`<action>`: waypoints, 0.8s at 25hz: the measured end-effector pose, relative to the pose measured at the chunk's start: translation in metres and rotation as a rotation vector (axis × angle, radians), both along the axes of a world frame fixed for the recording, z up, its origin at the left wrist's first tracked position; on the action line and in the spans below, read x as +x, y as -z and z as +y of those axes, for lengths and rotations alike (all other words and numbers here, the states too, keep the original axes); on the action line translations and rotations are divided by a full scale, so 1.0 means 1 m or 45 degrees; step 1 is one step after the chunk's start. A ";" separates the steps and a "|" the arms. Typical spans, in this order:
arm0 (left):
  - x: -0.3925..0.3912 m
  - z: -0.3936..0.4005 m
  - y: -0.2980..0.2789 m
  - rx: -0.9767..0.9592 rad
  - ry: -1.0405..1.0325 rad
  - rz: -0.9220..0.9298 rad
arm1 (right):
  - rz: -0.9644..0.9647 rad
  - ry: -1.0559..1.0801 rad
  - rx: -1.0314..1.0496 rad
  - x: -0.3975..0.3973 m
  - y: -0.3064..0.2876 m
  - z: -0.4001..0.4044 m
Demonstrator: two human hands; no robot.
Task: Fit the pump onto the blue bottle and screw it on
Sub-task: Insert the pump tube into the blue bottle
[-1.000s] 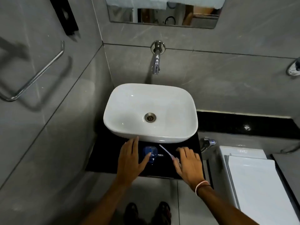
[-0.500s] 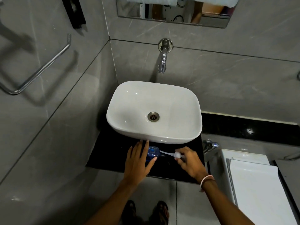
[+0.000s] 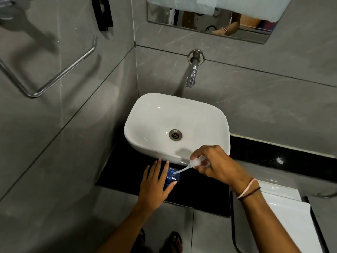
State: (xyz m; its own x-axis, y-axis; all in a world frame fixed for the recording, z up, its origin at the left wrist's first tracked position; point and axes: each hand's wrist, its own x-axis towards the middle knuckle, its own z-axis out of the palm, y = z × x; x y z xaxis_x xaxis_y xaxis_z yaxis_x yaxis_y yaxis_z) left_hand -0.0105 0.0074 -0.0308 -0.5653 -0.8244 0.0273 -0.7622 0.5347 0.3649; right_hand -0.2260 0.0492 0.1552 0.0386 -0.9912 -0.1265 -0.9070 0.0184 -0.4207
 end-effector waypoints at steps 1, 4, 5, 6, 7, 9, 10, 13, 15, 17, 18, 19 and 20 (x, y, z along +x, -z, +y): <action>0.000 0.000 0.000 0.003 -0.004 -0.010 | 0.027 -0.031 0.006 0.004 0.000 -0.002; -0.001 0.000 0.000 0.005 -0.019 -0.039 | 0.094 -0.115 0.023 0.019 0.000 -0.009; -0.001 0.001 0.001 0.002 -0.021 -0.043 | 0.136 -0.154 0.036 0.025 0.000 -0.011; -0.001 0.001 0.001 -0.001 -0.022 -0.047 | 0.177 -0.188 0.045 0.030 -0.001 -0.014; -0.001 0.001 0.001 -0.006 -0.025 -0.050 | 0.211 -0.209 0.045 0.033 -0.002 -0.016; 0.000 0.001 0.001 -0.014 -0.037 -0.059 | 0.261 -0.220 0.026 0.036 -0.009 -0.018; 0.000 0.001 0.000 -0.021 -0.044 -0.066 | 0.280 -0.215 0.016 0.035 -0.013 -0.019; 0.000 0.003 -0.001 -0.038 -0.060 -0.077 | 0.346 -0.236 0.045 0.034 -0.020 -0.018; 0.000 0.003 -0.001 -0.040 -0.062 -0.083 | 0.385 -0.279 0.084 0.041 -0.017 -0.021; 0.000 0.003 -0.002 -0.046 -0.057 -0.092 | 0.450 -0.344 0.102 0.051 -0.008 -0.026; 0.000 0.003 -0.003 -0.045 -0.052 -0.095 | 0.492 -0.383 0.112 0.056 -0.001 -0.030; 0.000 0.002 -0.003 -0.041 -0.049 -0.096 | 0.535 -0.419 0.128 0.061 0.007 -0.034; 0.000 0.002 -0.003 -0.035 -0.048 -0.095 | 0.570 -0.444 0.144 0.065 0.016 -0.037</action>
